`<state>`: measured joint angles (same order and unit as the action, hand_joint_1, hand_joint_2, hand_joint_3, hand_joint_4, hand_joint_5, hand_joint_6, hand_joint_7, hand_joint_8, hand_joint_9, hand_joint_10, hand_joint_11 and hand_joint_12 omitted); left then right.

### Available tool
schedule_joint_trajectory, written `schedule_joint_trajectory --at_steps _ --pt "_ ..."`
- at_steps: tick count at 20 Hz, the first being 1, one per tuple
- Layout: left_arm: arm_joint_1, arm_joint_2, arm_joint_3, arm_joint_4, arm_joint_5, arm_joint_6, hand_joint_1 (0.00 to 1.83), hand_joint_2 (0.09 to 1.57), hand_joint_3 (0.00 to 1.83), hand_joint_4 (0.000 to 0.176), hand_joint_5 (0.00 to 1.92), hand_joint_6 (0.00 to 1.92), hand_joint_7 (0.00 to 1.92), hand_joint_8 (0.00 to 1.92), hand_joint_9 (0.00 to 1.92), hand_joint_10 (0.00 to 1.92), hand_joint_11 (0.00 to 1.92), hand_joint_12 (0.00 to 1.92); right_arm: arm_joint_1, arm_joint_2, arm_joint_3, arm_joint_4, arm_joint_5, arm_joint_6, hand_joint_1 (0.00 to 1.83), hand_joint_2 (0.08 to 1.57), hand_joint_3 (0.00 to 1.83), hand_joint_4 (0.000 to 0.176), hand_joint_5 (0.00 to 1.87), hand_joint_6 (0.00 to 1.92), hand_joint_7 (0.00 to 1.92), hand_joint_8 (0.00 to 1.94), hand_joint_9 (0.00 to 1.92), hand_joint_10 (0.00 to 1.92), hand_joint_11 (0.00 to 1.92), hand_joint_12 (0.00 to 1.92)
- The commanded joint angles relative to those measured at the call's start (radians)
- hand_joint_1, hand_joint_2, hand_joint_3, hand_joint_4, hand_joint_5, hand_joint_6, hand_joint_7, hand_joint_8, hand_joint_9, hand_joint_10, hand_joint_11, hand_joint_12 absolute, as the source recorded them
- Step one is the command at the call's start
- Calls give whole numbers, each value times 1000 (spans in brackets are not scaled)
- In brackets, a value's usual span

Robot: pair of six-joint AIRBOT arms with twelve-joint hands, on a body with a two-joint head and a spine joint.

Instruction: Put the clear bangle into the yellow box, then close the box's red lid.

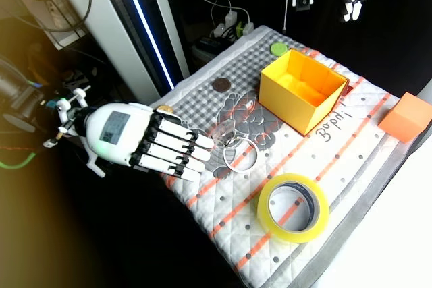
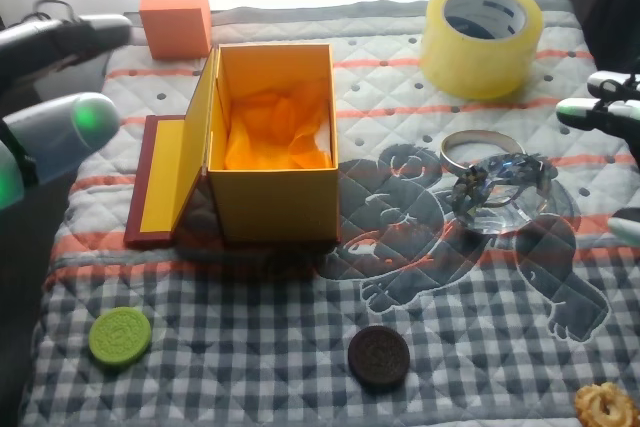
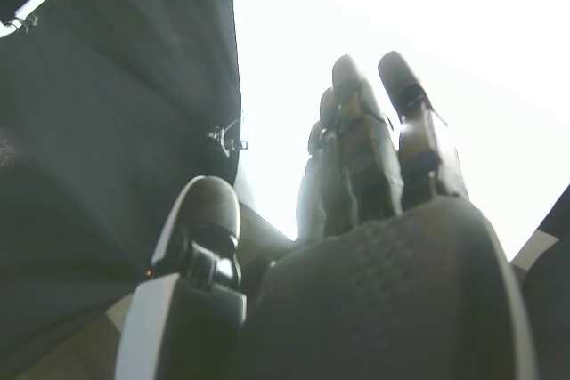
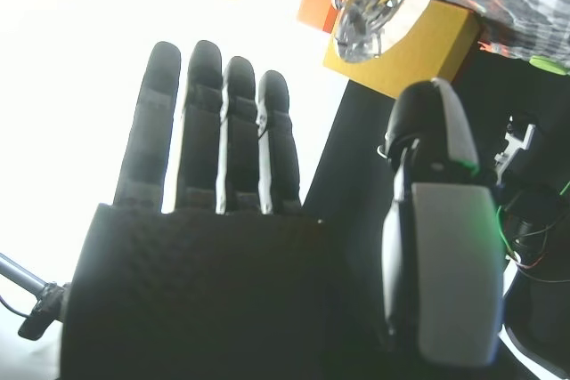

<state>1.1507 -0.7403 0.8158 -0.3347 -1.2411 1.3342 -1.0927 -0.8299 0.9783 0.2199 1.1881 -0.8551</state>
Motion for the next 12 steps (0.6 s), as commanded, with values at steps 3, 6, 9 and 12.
schedule_joint_trajectory --at_steps 3,6,9,12 --pt "-12 -3 10 3 -118 -22 290 1114 0 160 447 5 368 3 230 10 0 398 49 -9 11 -9 127 2 781 1156 1 89 315 2 232 1 274 6 0 875" --pt "-13 -12 21 2 -109 -47 256 1125 2 149 442 0 352 0 206 0 0 354 119 -69 39 -27 114 2 767 1138 0 119 294 2 231 3 263 0 0 820" --pt "-13 -11 23 4 -109 -51 286 1118 0 142 458 2 399 7 243 8 0 390 192 -129 79 -55 36 2 805 1082 0 109 308 1 211 0 199 1 13 597" --pt "-13 -12 27 9 -109 -69 313 1118 0 143 419 0 382 0 229 0 0 403 244 -179 141 -65 -108 3 813 1072 0 30 310 0 300 12 297 16 80 586"
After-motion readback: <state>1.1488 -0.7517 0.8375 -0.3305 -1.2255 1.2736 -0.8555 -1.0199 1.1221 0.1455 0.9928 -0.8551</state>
